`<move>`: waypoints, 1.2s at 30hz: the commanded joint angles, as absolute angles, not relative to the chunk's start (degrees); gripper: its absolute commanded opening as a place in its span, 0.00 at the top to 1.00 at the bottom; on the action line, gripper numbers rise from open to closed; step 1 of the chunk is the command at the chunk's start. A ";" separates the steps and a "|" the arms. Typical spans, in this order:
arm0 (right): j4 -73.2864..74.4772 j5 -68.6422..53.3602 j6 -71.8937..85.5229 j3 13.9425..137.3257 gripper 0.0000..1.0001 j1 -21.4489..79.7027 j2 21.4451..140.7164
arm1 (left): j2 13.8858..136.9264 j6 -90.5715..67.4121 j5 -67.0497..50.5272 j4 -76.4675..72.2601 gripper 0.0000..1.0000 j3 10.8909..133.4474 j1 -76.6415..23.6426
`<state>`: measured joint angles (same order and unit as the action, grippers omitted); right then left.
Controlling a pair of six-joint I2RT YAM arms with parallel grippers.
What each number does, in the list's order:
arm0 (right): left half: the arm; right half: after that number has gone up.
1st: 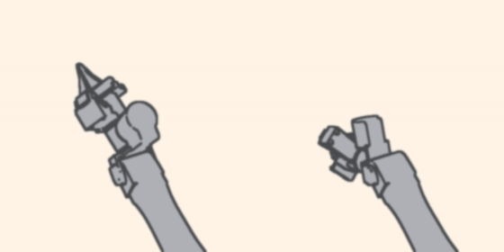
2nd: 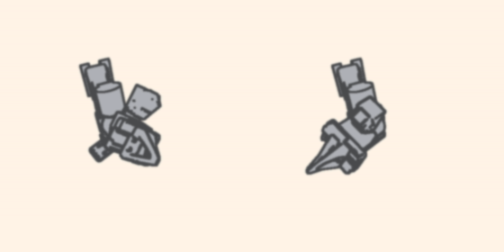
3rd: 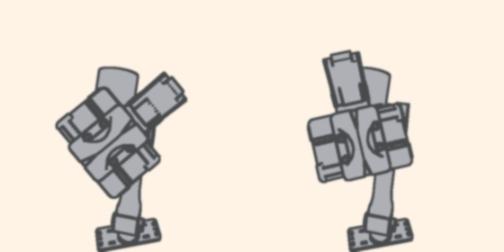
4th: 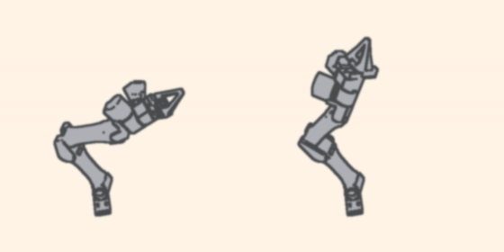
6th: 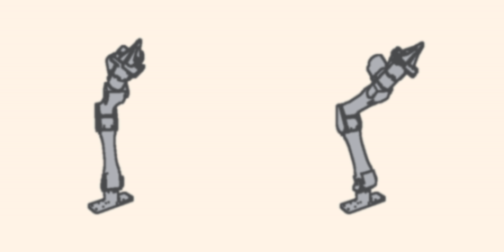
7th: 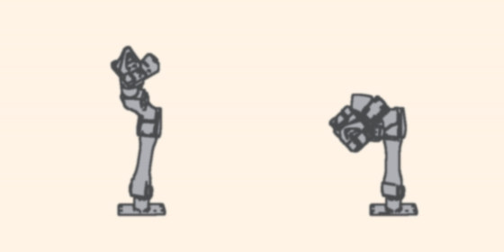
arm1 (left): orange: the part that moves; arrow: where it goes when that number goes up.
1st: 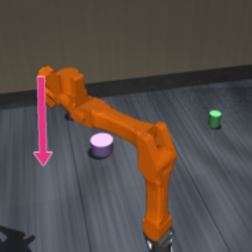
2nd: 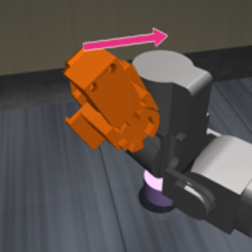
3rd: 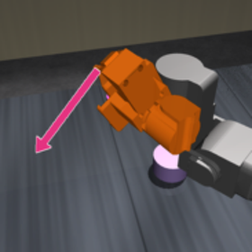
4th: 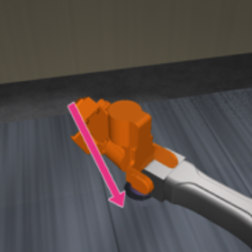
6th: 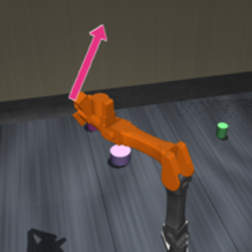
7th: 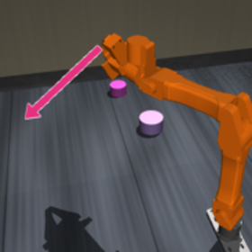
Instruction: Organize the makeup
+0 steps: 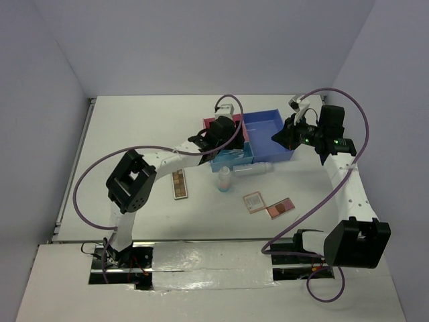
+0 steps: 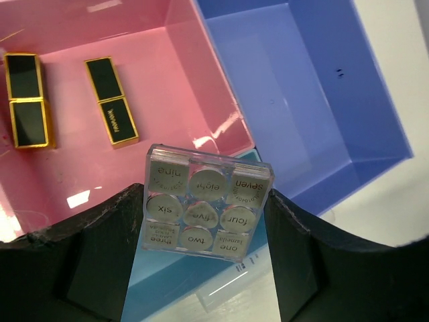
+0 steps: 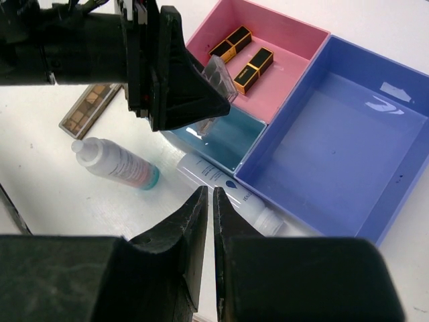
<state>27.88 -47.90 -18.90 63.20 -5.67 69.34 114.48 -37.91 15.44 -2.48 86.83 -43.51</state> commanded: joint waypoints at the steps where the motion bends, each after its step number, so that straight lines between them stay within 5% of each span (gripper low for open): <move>1: 26.37 -49.31 -18.63 62.93 0.85 -6.15 68.20 | 113.29 -39.46 23.11 -2.03 1.00 86.31 -44.99; 8: 26.63 -49.75 -18.98 62.93 0.85 -6.15 68.12 | 114.78 -41.13 29.79 -0.18 0.99 86.57 -47.11; 15: 27.16 -50.01 -19.69 62.58 0.84 -6.15 67.94 | 116.28 -43.07 33.05 -0.18 0.84 86.22 -47.29; 19: 27.77 -50.18 -20.21 62.49 0.81 -6.15 67.85 | 116.80 -43.51 32.52 -0.18 0.58 86.31 -47.29; 36: 36.99 -56.32 -33.64 64.42 0.15 -6.06 67.68 | 112.95 -43.95 30.59 1.14 0.01 84.46 -47.29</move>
